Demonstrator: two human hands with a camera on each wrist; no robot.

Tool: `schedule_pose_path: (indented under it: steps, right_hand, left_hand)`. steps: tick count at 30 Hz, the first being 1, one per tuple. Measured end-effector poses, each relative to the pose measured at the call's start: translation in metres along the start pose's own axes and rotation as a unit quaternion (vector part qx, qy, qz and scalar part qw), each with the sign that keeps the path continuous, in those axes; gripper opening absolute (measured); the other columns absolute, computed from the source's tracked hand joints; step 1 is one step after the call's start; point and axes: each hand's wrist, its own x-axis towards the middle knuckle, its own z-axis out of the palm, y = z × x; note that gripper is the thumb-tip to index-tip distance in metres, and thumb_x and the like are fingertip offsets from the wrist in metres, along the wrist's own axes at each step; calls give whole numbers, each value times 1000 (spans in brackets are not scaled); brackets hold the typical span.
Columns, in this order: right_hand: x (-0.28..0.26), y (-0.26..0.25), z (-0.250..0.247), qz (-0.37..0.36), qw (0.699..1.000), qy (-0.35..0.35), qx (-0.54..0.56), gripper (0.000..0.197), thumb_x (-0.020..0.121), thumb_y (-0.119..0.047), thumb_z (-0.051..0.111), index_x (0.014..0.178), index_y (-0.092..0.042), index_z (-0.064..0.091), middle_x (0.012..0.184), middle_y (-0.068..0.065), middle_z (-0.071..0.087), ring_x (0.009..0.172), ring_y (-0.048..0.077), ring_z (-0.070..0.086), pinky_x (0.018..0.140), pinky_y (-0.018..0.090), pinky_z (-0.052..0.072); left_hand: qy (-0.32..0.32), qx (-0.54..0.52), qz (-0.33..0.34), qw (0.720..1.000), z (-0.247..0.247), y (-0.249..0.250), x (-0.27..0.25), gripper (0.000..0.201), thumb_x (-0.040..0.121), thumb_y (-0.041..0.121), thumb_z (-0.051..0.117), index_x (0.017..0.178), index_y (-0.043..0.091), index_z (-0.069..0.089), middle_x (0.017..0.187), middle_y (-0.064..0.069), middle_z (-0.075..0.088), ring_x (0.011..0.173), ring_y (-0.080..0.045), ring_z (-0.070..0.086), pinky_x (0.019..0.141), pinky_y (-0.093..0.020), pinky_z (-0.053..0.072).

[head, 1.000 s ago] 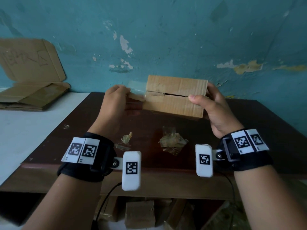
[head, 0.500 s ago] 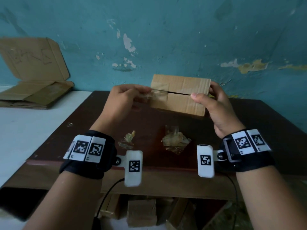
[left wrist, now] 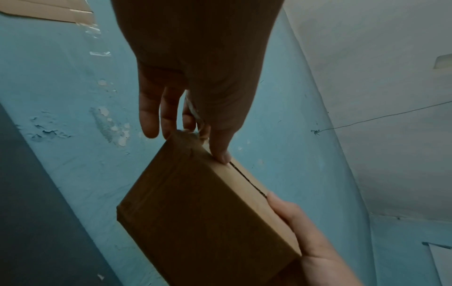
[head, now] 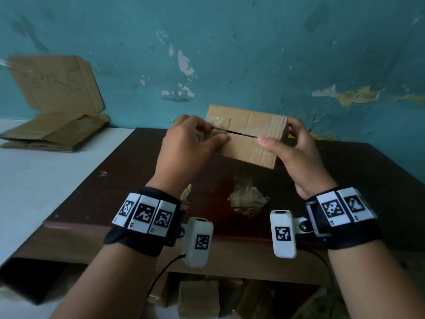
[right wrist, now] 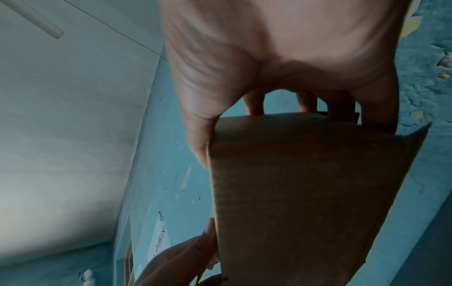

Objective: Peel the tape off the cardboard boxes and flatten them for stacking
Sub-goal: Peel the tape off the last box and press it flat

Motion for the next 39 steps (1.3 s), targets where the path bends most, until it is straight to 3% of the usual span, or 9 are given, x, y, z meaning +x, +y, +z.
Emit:
schedule_pose_path:
  steps: [6, 12, 20, 21, 23, 25, 29, 36, 39]
  right_hand:
    - [1, 2, -2, 2, 1000, 1, -9, 41, 82, -22, 83, 114, -33, 60, 100, -19, 67, 96, -3, 67, 90, 31, 57]
    - [1, 1, -7, 8, 1000, -10, 5, 45, 80, -25, 83, 120, -26, 61, 101, -17, 69, 93, -4, 68, 78, 21, 55]
    - [4, 3, -16, 27, 999, -12, 30, 48, 71, -34, 78, 117, -32, 63, 113, -7, 70, 99, 5, 71, 79, 25, 55]
    - [5, 3, -17, 29, 999, -13, 32, 45, 72, -33, 78, 114, -33, 63, 113, -7, 70, 99, 7, 71, 81, 27, 56]
    - [6, 3, -20, 33, 999, -15, 41, 40, 73, -32, 77, 110, -34, 64, 115, -4, 70, 101, 11, 71, 85, 34, 57]
    - [7, 4, -22, 34, 998, -15, 47, 38, 74, -31, 77, 110, -34, 65, 118, 0, 69, 103, 13, 71, 87, 37, 57]
    - [7, 3, -25, 37, 998, -17, 54, 39, 75, -30, 76, 112, -33, 66, 119, 1, 70, 105, 16, 71, 89, 40, 57]
    - [6, 2, -29, 40, 998, -29, 42, 44, 72, -33, 77, 115, -32, 65, 121, 1, 70, 105, 15, 71, 84, 37, 56]
    - [6, 1, -30, 39, 998, -34, 39, 43, 73, -31, 76, 114, -33, 65, 121, 0, 69, 104, 14, 71, 83, 36, 56]
  left_hand:
    - [10, 16, 20, 1000, 3, -2, 1, 22, 88, 40, 77, 82, 20, 70, 95, 4, 64, 85, -12, 59, 67, -12, 37]
    - [16, -48, -14, 999, -3, 1, 0, 17, 89, 32, 77, 80, 18, 74, 78, 6, 72, 74, -16, 67, 67, -32, 51]
    - [11, -109, -62, 992, -4, 1, 4, 20, 92, 23, 75, 73, 20, 68, 69, 2, 70, 62, -4, 63, 57, -15, 48]
    - [9, -126, -74, 989, -4, 0, 5, 21, 93, 21, 73, 73, 20, 67, 70, 2, 71, 64, -4, 66, 60, -17, 52]
    - [4, -173, -92, 981, -4, -3, 7, 19, 94, 20, 71, 75, 19, 68, 75, -4, 73, 77, -17, 74, 71, -36, 63]
    - [1, -204, -91, 975, -4, -4, 7, 17, 94, 20, 69, 78, 17, 70, 78, -7, 75, 81, -28, 74, 75, -46, 63]
    - [-8, -265, -93, 960, -6, 1, 4, 16, 100, 9, 62, 85, 10, 66, 76, 0, 71, 67, -5, 68, 62, -22, 56]
    - [-65, -339, -174, 922, -7, 0, 5, 17, 104, 10, 56, 88, 7, 60, 84, -10, 69, 68, -13, 70, 57, -27, 59]
    - [-77, -350, -186, 915, -8, 0, 6, 19, 106, 8, 52, 88, 8, 58, 76, -2, 71, 68, -12, 69, 57, -29, 60]
